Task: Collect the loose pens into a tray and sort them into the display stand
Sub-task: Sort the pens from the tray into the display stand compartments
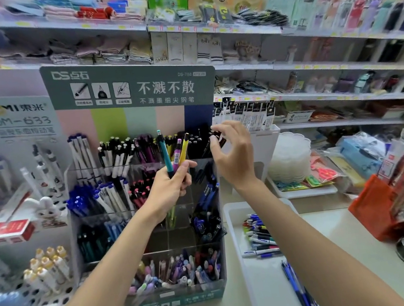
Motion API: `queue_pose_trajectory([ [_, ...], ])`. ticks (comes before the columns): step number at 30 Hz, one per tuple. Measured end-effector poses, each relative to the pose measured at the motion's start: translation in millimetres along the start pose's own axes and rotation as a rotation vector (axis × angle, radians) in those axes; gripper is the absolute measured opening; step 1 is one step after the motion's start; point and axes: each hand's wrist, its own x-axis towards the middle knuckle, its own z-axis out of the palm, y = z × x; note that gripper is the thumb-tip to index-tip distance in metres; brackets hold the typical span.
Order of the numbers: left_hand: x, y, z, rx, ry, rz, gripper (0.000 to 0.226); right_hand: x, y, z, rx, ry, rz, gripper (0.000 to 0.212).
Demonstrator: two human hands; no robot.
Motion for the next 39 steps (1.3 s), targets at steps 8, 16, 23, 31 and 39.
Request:
queue_pose_trajectory([
  [8, -4, 7, 9, -0.002, -0.076, 0.034, 0.024, -1, -32, 1, 0.257, -0.229, 0.16, 0.04],
  [16, -13, 1, -38, 0.083, 0.044, 0.011, 0.046, 27, -46, 4, 0.346, 0.036, 0.224, 0.029],
  [23, -22, 6, -53, 0.002, 0.031, -0.017, 0.037, 26, -50, 39, 0.168, -0.103, 0.07, 0.024],
  [31, -25, 2, -65, -0.019, 0.109, -0.027, 0.016, 1, -30, 57, -0.259, -0.231, -0.089, 0.027],
  [39, -25, 7, -60, 0.015, 0.113, 0.007, 0.021, -10, -75, 49, 0.111, -0.285, -0.061, 0.039],
])
